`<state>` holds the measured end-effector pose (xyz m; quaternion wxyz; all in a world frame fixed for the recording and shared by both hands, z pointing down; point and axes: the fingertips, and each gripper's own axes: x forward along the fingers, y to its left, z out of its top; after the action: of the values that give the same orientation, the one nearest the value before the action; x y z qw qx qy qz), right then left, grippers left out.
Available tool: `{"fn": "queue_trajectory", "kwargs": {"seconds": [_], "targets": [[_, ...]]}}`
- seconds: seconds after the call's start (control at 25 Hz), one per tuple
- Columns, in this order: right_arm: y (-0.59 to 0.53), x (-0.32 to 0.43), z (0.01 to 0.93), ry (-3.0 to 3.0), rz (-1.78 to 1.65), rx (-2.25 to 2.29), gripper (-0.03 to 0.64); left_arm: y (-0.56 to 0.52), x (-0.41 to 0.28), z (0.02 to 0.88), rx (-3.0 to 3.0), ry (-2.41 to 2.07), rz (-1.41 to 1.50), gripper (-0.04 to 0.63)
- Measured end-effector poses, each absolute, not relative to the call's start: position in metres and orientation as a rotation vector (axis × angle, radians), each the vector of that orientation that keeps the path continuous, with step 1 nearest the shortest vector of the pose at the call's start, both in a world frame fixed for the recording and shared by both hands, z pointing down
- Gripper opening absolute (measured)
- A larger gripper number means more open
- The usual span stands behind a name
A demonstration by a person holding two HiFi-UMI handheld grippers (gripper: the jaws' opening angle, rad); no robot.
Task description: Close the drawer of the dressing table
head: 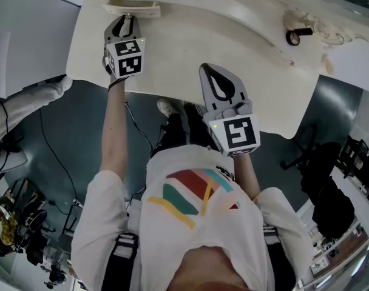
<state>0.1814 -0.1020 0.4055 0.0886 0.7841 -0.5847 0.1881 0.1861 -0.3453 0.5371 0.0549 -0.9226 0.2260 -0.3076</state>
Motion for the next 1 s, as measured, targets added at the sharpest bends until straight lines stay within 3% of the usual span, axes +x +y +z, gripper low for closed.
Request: {"fn": "queue_trajectory", "kwargs": {"seconds": [1.0], "targets": [[-0.105, 0.186, 0.409, -1.733, 0.580, 2.303, -0.002, -0.354, 0.201, 0.538, -2.797, 0.676, -0.940, 0.083]]}}
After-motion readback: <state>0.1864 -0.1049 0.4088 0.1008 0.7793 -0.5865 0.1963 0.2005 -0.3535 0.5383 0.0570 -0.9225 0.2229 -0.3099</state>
